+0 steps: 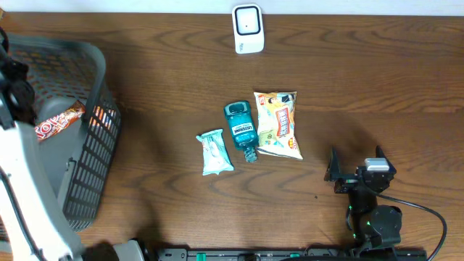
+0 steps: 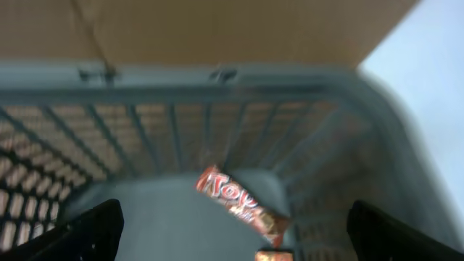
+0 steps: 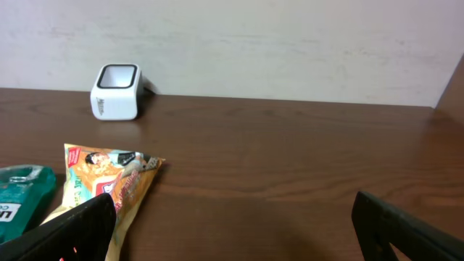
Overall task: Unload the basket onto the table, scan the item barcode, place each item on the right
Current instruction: 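Reach into basket and grasp the red candy bar with left gripper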
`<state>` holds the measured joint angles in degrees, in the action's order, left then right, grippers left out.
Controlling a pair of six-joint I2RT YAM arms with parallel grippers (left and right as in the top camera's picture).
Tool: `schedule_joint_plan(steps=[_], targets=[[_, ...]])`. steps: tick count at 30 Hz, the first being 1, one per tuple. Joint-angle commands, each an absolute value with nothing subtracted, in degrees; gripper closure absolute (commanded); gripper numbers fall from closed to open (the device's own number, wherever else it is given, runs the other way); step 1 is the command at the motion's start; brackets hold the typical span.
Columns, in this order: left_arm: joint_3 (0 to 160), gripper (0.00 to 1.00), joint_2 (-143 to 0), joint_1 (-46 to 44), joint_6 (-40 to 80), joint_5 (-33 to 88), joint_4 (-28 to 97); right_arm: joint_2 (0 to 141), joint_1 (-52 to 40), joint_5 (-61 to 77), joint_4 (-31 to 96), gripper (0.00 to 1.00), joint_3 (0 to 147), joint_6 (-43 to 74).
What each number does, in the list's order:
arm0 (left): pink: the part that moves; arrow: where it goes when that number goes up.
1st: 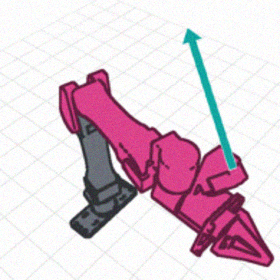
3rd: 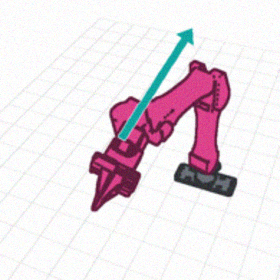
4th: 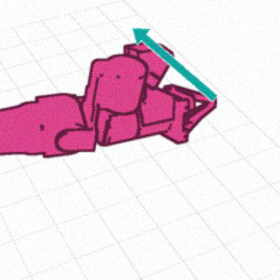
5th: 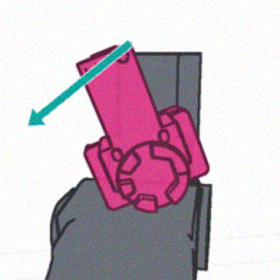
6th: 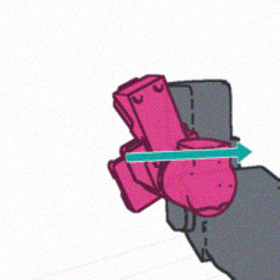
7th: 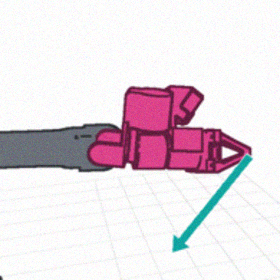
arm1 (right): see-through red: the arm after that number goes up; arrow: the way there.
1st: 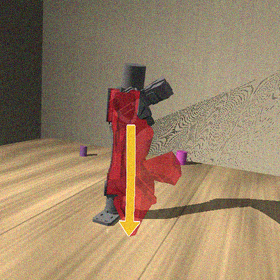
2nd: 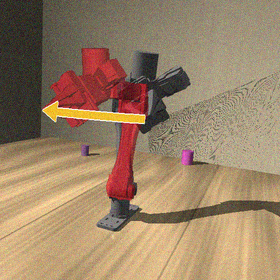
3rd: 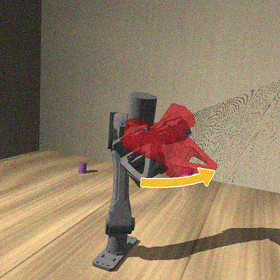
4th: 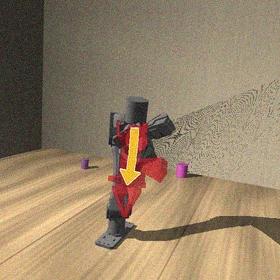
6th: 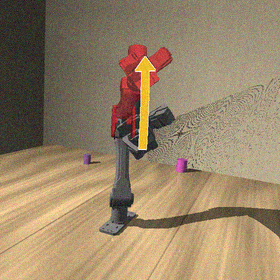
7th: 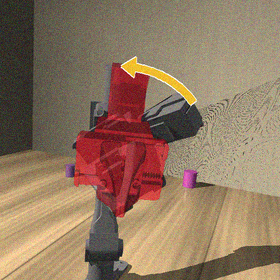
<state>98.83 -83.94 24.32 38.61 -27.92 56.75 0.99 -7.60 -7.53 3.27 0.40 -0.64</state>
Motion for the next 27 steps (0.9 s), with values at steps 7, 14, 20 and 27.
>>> schedule_joint_plan(steps=[7,14,20,27], targets=[[98.3,0.02,-101.1,27.6,58.2,-21.1,58.3,0.8,-7.9,-8.0,3.4,0.01,0.3,-0.9],[98.3,0.02,-110.8,27.6,64.2,-19.9,58.5,0.8,-7.9,-8.0,3.5,0.01,0.3,-0.9],[98.3,0.02,-117.5,27.6,67.2,-18.7,55.7,0.8,-7.9,-8.0,3.4,0.01,0.3,-0.9],[98.3,0.02,-124.0,27.6,67.2,-17.0,50.7,0.8,-7.9,-8.0,3.5,0.01,0.3,-0.9]])
